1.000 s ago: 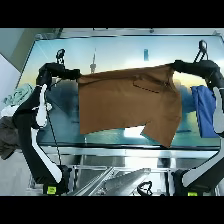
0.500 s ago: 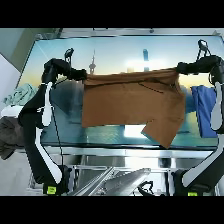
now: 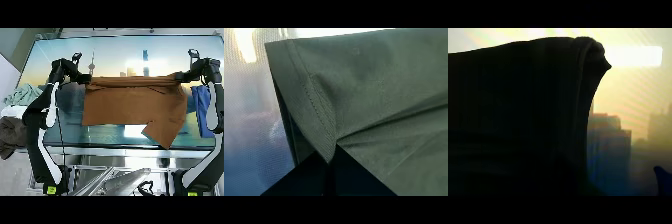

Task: Fold the shirts.

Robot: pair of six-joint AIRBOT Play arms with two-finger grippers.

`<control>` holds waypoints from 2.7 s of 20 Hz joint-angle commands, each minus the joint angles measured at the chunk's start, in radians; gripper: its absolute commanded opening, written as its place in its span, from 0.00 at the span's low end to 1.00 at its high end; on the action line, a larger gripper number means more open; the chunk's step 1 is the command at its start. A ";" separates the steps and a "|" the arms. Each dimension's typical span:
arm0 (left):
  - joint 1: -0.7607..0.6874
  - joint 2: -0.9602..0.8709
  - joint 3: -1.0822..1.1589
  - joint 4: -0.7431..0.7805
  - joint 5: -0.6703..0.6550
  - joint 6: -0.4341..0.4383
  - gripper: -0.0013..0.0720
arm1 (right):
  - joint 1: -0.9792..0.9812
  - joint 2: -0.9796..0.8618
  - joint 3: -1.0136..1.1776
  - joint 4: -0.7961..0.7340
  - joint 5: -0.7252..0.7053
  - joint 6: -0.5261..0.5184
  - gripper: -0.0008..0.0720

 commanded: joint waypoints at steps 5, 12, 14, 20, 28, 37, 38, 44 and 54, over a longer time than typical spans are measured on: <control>-0.031 0.000 -0.001 0.137 0.002 -0.050 0.03 | 0.028 -0.031 -0.006 -0.031 -0.020 0.040 0.04; -0.044 0.000 -0.001 0.117 -0.048 -0.050 0.03 | 0.035 -0.013 -0.006 -0.031 -0.019 0.040 0.06; -0.054 0.000 -0.001 0.105 -0.056 -0.050 0.09 | 0.035 0.005 -0.004 -0.023 -0.020 0.040 0.06; -0.039 0.047 0.001 0.114 0.097 -0.050 0.86 | 0.015 0.063 0.025 0.003 -0.127 0.062 0.65; 0.113 0.381 -0.313 0.007 0.354 -0.102 0.86 | -0.225 0.424 -0.209 0.248 -0.362 0.079 0.65; 0.177 0.484 -0.962 -0.325 0.072 0.057 0.85 | -0.459 0.739 -1.083 0.375 -0.263 0.006 0.65; 0.163 0.484 -0.966 -0.332 0.046 0.064 0.84 | -0.453 0.737 -1.144 0.383 -0.204 -0.011 0.65; 0.094 0.429 -0.908 -0.339 0.005 0.064 0.40 | -0.389 0.648 -1.260 0.476 -0.052 -0.080 0.65; 0.151 0.557 -0.931 -0.187 0.134 0.003 0.03 | -0.323 0.717 -1.210 0.294 -0.141 0.023 0.05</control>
